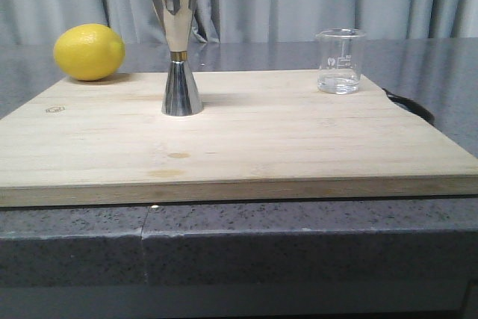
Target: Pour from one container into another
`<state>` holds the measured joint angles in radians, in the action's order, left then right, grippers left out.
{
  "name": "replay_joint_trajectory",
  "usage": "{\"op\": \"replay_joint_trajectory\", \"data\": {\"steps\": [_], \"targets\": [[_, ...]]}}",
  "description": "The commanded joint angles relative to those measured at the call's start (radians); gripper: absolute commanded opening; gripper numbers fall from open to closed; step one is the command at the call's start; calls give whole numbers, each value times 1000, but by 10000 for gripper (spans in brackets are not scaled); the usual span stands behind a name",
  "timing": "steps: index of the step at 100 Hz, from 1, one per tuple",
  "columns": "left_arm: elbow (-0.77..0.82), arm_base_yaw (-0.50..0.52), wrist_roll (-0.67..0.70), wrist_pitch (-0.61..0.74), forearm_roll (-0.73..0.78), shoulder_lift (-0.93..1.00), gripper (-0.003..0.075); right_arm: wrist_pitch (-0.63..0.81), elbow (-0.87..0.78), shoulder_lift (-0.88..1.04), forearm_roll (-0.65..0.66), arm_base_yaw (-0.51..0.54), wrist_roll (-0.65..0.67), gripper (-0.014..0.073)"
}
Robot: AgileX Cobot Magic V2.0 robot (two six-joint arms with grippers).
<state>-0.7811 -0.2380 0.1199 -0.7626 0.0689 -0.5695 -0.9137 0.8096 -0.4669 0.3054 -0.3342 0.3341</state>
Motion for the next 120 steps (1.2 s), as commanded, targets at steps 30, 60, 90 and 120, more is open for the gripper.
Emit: {"op": "replay_joint_trajectory", "data": {"steps": [30, 60, 90, 120], "targets": [[75, 94, 7, 120, -8, 124, -19, 72, 22, -5, 32, -3, -8, -64], [540, 191, 5, 561, -31, 439, -19, 72, 22, -5, 32, -3, -8, -64], [774, 191, 3, 696, -41, 601, -19, 70, 22, -5, 32, -3, -8, -64], [792, 191, -175, 748, -162, 602, -19, 67, 22, -5, 32, -3, -8, -64]]}}
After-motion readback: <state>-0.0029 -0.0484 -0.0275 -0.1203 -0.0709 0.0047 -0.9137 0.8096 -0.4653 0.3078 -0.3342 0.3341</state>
